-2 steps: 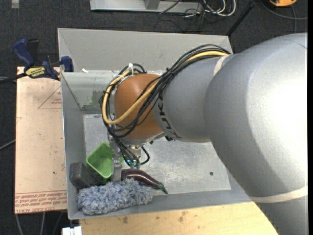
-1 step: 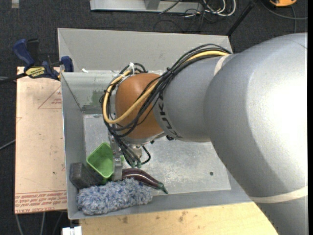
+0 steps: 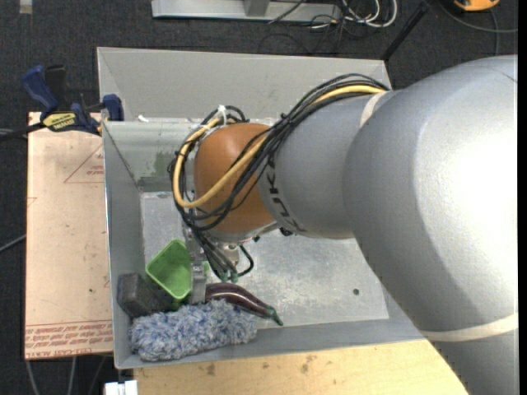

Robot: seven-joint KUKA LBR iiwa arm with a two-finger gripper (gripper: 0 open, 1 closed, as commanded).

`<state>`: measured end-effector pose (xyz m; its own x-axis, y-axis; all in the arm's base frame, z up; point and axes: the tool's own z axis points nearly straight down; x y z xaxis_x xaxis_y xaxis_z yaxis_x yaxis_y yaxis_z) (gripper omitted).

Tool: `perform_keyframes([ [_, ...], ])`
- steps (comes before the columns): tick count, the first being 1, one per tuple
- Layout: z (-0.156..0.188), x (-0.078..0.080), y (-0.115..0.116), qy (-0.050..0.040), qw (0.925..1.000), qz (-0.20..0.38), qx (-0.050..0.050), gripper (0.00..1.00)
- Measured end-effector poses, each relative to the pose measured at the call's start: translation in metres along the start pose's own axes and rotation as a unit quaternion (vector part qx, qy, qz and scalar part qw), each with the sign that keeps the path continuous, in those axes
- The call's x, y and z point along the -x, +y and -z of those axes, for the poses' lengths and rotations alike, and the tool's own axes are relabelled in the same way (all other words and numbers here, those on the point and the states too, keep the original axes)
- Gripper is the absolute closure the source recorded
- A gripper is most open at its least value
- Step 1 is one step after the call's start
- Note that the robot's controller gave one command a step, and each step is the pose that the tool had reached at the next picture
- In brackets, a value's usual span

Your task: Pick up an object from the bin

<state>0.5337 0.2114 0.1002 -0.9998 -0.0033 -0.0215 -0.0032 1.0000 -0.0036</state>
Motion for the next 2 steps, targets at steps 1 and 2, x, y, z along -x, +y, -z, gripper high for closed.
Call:
perform_keyframes([
  [1,0.001,-0.005,-0.007,-0.0040,0.9996,0.026,0.001,1.00],
  [2,0.018,-0.029,0.005,0.0074,0.9947,-0.103,0.000,0.00],
])
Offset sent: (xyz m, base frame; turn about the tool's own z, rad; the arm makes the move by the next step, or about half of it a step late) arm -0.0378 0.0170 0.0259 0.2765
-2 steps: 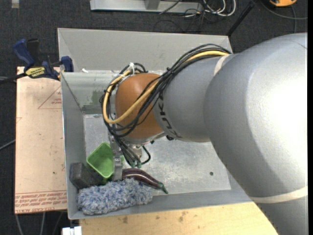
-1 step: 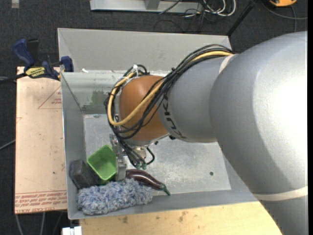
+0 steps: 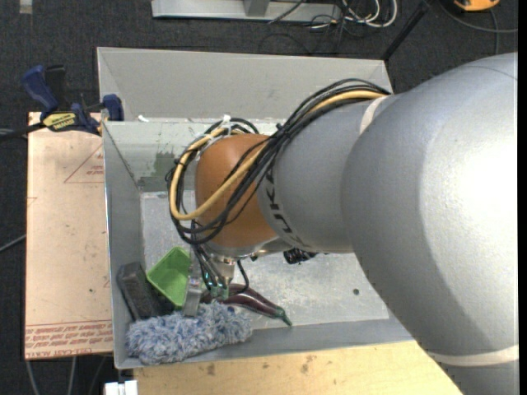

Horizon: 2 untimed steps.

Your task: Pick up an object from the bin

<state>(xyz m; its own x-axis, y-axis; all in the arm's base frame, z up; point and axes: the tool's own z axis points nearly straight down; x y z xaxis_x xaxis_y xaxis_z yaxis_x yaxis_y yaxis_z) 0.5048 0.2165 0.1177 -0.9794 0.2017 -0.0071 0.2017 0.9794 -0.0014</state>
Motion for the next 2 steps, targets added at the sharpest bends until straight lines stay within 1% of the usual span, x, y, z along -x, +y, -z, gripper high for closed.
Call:
perform_keyframes([
  [1,0.009,-0.010,0.011,0.0014,0.9994,-0.035,0.002,0.00],
  [2,-0.041,-0.010,0.024,0.0043,0.9995,0.030,-0.001,1.00],
])
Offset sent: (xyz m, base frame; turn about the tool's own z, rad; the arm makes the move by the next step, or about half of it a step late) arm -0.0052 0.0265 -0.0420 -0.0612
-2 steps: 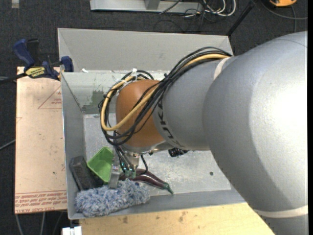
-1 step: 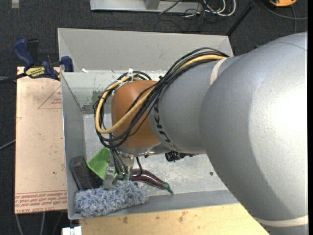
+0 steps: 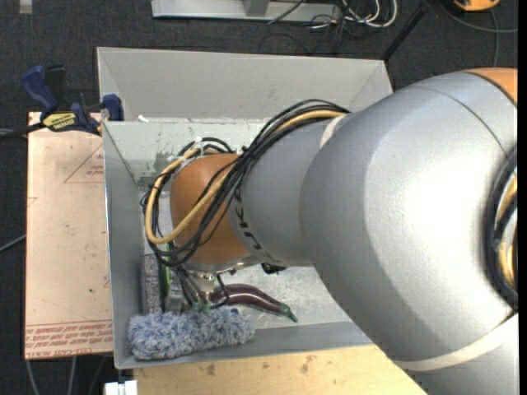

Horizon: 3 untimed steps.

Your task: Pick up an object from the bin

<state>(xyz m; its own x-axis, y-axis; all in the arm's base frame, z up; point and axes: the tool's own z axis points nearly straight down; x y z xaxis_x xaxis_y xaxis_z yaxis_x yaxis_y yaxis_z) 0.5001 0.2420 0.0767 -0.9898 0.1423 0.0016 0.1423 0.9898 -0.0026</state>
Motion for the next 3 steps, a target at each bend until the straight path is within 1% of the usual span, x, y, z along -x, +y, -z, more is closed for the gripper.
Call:
perform_keyframes([
  [1,0.000,0.000,0.000,0.0001,1.0000,0.000,0.000,1.00],
  [2,0.041,-0.008,-0.009,0.0026,1.0000,-0.003,-0.001,1.00],
  [3,0.049,0.023,-0.006,-0.0009,0.9996,0.028,0.001,0.00],
])
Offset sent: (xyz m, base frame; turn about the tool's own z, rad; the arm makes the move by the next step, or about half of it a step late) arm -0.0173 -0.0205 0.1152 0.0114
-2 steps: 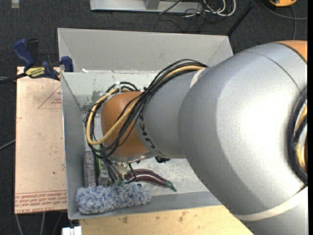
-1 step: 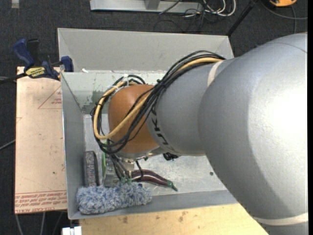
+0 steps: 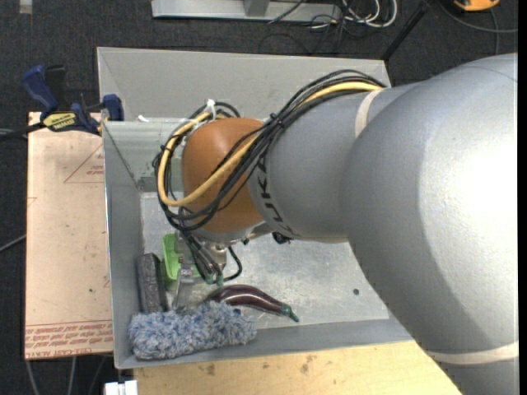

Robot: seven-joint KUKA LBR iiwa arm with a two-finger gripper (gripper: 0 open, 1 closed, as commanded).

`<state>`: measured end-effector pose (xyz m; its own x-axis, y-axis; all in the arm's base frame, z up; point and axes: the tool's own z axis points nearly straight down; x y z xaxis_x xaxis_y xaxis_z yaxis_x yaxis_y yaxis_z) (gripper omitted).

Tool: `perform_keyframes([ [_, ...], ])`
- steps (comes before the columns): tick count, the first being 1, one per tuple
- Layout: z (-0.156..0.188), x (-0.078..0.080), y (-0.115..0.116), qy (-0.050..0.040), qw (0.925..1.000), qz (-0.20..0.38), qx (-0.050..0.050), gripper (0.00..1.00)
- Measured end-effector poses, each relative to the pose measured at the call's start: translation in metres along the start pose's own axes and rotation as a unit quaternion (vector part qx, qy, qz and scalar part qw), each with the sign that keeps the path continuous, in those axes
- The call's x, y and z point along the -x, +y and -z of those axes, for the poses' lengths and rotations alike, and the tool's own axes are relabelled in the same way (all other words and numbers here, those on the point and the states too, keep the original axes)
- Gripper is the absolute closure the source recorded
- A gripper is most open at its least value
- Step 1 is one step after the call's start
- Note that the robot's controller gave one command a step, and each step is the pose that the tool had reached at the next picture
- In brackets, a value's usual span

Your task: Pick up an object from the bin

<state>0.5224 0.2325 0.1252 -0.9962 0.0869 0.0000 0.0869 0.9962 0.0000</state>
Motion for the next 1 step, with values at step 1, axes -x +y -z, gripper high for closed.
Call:
perform_keyframes([
  [1,0.0004,0.0001,0.0001,-0.0003,1.0000,0.000,0.000,0.00],
])
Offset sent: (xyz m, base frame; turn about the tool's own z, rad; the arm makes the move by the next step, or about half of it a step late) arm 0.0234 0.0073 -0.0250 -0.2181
